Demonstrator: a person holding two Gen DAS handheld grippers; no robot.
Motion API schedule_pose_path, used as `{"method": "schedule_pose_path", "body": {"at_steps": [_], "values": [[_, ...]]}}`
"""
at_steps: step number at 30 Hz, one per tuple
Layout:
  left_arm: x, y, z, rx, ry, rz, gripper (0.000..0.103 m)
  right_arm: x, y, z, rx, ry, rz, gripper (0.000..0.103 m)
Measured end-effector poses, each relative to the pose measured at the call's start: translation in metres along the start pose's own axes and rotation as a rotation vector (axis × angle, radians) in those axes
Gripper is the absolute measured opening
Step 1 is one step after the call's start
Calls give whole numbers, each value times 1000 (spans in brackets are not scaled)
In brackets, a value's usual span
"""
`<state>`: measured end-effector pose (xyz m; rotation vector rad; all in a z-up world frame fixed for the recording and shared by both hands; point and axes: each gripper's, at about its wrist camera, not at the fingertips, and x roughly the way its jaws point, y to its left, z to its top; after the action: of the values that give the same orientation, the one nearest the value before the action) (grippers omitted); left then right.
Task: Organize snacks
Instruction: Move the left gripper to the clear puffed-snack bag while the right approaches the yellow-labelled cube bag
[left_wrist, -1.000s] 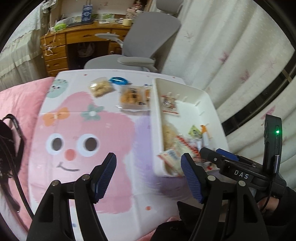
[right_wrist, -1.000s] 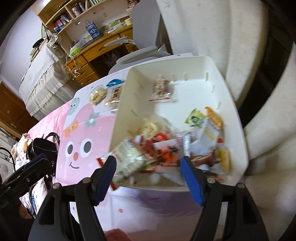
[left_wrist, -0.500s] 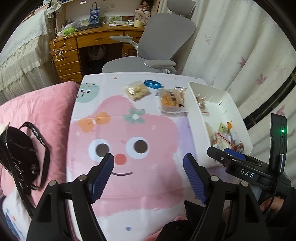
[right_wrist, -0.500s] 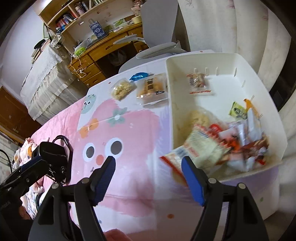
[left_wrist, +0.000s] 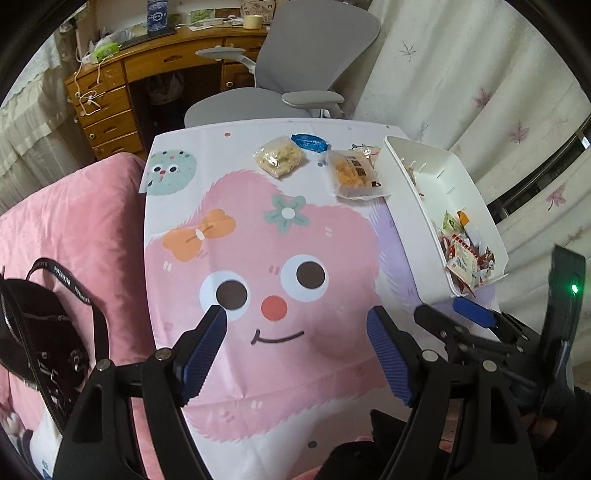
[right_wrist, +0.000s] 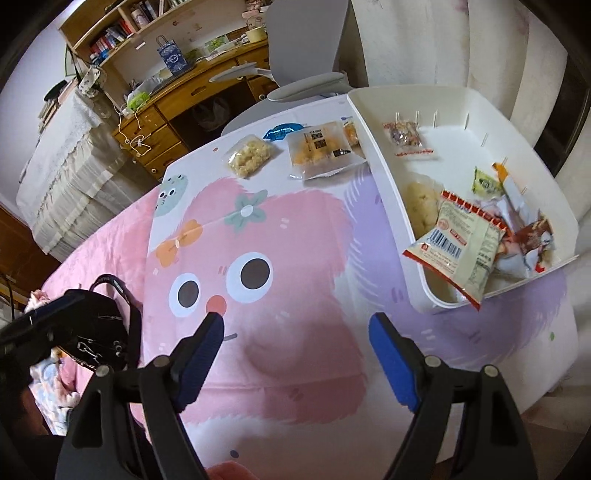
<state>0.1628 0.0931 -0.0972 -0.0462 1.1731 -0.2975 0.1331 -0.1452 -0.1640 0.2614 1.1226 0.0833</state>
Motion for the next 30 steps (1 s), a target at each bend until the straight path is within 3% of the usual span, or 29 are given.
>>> {"method": "schedule_pose_path", "body": {"at_steps": [9,17,30], "values": [[12,14,45,2,-7,16,81,-10,16,12,-102,-93,-91,86],[36,26,98,-8,-5,61,84,18,29,47,-131,-145,-129,87],[136,37,188,-24,48,97,84,102,37,110,-82,-303,-252,88]]}}
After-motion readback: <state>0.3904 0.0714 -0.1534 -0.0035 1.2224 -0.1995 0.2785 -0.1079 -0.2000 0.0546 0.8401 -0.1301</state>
